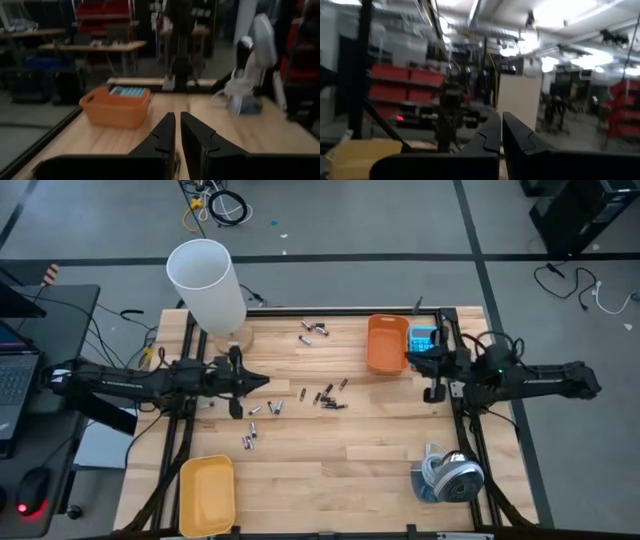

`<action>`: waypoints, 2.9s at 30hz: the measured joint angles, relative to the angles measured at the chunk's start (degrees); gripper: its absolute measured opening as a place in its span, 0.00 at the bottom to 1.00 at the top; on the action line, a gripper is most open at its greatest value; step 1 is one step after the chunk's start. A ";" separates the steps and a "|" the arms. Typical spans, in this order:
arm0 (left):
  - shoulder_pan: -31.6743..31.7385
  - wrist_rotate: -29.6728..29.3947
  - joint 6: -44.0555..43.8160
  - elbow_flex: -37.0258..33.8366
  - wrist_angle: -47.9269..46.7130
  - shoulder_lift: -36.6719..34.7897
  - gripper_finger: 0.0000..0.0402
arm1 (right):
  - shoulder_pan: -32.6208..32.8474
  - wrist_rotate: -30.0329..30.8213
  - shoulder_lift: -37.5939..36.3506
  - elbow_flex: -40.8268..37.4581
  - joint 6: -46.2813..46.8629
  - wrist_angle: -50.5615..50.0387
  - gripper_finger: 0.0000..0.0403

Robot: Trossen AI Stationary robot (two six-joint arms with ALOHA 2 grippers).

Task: Sort batteries
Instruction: Put the black battery into the orange bin

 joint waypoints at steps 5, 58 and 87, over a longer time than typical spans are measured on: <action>0.00 -1.73 0.61 2.75 -7.64 -0.01 0.08 | 0.02 3.03 8.45 8.29 -0.42 -6.56 0.02; 0.02 -4.57 -9.42 3.50 -27.83 -0.40 0.08 | 0.68 6.02 60.42 50.17 6.22 -36.74 0.02; 0.00 -2.32 -9.53 3.50 -27.83 -0.57 0.08 | 4.77 -0.42 79.81 50.17 -1.17 -51.06 0.02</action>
